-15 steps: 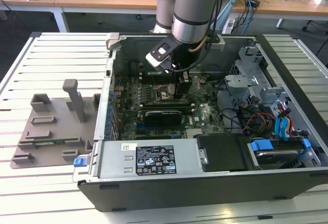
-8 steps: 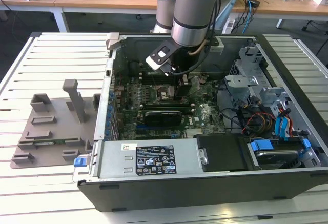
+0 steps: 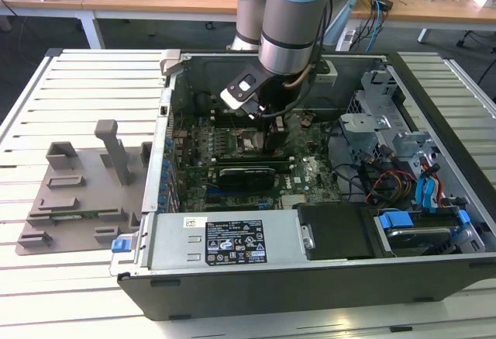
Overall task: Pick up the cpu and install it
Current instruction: 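Place the cpu into insertion slot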
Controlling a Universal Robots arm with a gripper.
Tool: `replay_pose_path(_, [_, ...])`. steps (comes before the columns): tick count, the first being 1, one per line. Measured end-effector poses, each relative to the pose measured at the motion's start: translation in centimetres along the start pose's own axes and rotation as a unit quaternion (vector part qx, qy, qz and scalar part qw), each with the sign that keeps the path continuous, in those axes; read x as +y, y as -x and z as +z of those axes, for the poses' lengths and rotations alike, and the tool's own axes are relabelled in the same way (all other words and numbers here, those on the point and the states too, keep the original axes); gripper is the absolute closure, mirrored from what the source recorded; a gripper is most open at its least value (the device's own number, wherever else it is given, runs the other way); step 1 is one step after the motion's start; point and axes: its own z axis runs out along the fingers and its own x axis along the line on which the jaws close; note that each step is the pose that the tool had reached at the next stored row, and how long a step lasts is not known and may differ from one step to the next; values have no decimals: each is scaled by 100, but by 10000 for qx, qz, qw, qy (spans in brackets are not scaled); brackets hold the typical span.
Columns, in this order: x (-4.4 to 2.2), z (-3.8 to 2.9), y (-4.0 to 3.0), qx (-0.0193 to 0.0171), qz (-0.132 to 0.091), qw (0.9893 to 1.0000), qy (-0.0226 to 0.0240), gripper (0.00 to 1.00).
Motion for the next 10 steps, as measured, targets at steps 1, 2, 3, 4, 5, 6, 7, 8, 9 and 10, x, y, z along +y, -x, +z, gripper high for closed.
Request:
replay_pose_path(1, [2,25,0,0,0,10000,0,45])
replay_pose_path(2, [3,44,0,0,0,10000,0,45])
replay_pose_path(3, [3,56,-1,0,0,10000,0,45])
replay_pose_path(4, [4,65,-1,0,0,10000,0,45])
replay_pose_path(5, [4,76,-1,0,0,10000,0,45])
replay_pose_path(6, [4,86,-3,-1,1,10000,-1,45])
replay_pose_path(7, [5,91,-8,-2,0,10000,-1,45])
replay_pose_path(8, [5,92,-10,-1,0,10000,-1,45])
replay_pose_path(9, [5,93,-10,-1,0,10000,0,45])
replay_pose_path(10, [6,94,-11,0,0,10000,0,45])
